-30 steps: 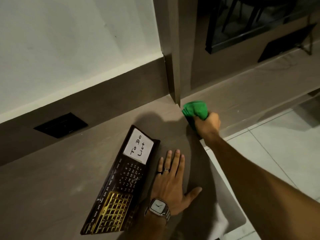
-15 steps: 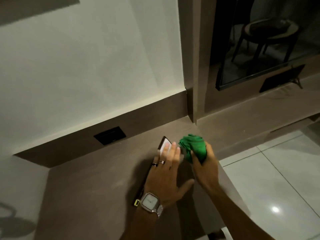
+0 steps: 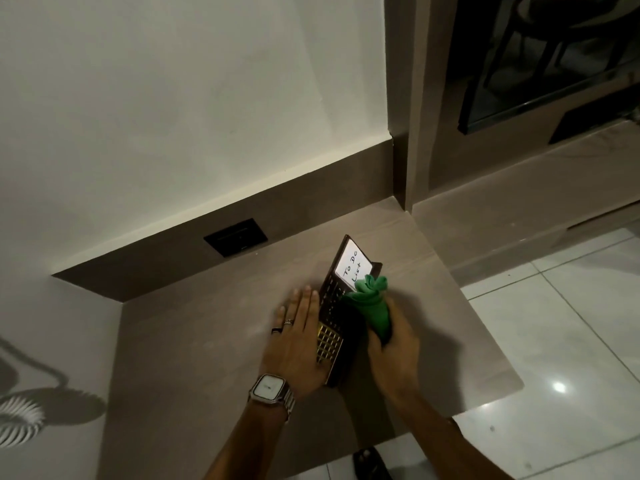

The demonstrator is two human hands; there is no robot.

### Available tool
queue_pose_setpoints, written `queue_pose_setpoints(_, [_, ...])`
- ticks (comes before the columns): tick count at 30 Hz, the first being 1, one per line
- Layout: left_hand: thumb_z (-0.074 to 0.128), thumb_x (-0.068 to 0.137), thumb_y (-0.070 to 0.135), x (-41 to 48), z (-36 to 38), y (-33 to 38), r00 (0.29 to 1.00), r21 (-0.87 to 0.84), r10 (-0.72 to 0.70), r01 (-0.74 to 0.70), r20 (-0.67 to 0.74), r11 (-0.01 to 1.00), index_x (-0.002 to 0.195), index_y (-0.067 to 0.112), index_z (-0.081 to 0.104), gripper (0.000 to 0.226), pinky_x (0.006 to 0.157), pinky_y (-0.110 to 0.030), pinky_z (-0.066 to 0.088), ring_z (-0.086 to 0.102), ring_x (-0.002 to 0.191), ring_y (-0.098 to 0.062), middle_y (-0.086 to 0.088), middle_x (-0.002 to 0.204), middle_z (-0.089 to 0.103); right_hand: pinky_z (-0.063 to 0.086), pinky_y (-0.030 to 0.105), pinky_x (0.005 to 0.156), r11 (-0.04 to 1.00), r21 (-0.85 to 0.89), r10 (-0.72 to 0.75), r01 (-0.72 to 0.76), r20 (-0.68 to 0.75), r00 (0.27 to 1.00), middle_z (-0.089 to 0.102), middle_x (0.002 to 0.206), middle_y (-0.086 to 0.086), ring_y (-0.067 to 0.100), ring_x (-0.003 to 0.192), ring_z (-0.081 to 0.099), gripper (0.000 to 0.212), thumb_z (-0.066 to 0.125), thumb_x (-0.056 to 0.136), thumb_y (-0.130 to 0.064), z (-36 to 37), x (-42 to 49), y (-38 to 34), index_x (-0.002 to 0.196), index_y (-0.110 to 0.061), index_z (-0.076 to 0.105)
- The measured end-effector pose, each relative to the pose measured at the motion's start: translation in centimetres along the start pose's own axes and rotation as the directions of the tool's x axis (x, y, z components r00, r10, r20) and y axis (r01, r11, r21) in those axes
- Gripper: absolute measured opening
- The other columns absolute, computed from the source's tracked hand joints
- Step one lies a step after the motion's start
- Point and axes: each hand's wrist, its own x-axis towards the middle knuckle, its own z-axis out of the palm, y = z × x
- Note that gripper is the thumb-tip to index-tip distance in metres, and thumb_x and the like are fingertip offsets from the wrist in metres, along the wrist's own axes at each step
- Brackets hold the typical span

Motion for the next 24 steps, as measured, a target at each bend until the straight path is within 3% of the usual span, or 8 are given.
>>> queue_pose_setpoints(6, [0.07,0.079,0.036,-0.2,0.3,0.5,1.0,-0.156,-0.011,0.014,0.019,0.988,0.141,0.022,-0.031,0.119,0.121,-0.037,-0.006,-0.022,0.147,-0.019,-0.002,0.159,-0.027,0.025,0.054,0.113,0.954,-0.192,-0.193,0.232,0.2,0.961,0.032,0.154,0.002,0.019,0.144,0.019,0.076,0.067,0.078,0.003,1.6,-1.0,0.1,0.143,-0.023,0.038])
queue_pose_setpoints(11, [0.071,0.078,0.028,-0.2,0.5,0.5,1.0,-0.201,-0.014,0.019,0.023,0.98,0.143,0.022,-0.026,0.117,0.123,-0.039,-0.003,-0.021,0.147,-0.018,0.0,0.159,-0.023,0.022,0.05,0.106,0.791,-0.381,-0.33,0.478,0.392,0.859,0.02,0.159,0.003,0.026,0.146,0.008,0.093,0.074,0.075,-0.01,2.6,0.1,0.9,0.148,-0.029,0.019])
queue_pose_setpoints(14, [0.072,0.077,0.027,-0.2,0.5,0.5,1.0,-0.215,-0.011,0.015,0.021,0.976,0.146,0.022,-0.023,0.117,0.12,-0.037,-0.008,-0.02,0.147,-0.017,0.001,0.159,-0.023,0.019,0.052,0.112,0.685,-0.441,-0.347,0.579,0.502,0.792,0.004,0.161,0.005,0.026,0.147,-0.003,0.093,0.065,0.083,-0.029,2.0,0.8,2.4,0.152,-0.025,0.003])
queue_pose_setpoints(20, [0.07,0.077,0.022,-0.4,0.1,0.8,1.0,-0.214,-0.011,0.016,0.023,0.977,0.146,0.021,-0.025,0.118,0.121,-0.04,-0.007,-0.022,0.146,-0.018,0.002,0.157,-0.026,0.021,0.053,0.11,0.609,-0.338,-0.415,0.718,0.635,0.652,0.005,0.161,0.005,0.025,0.147,-0.001,0.092,0.063,0.084,-0.027,1.5,1.2,3.5,0.153,-0.025,0.003])
queue_pose_setpoints(22, [0.07,0.078,0.021,-0.5,-0.2,1.0,1.0,-0.231,-0.01,0.016,0.026,0.973,0.148,0.019,-0.023,0.116,0.12,-0.04,-0.009,-0.023,0.145,-0.018,0.002,0.157,-0.026,0.02,0.051,0.11,0.583,-0.353,-0.437,0.732,0.623,0.649,0.005,0.161,0.003,0.024,0.147,-0.002,0.096,0.066,0.082,-0.015,1.4,2.6,3.0,0.153,-0.027,0.002])
queue_pose_setpoints(24, [0.07,0.076,0.014,-0.5,-0.3,1.1,1.0,-0.242,-0.011,0.018,0.028,0.97,0.145,0.022,-0.026,0.119,0.119,-0.04,-0.01,-0.024,0.145,-0.018,0.003,0.156,-0.028,0.023,0.049,0.109,0.575,-0.417,-0.416,0.704,0.591,0.691,0.005,0.161,0.002,0.023,0.147,-0.001,0.098,0.065,0.08,-0.01,0.7,3.9,2.8,0.153,-0.028,0.003])
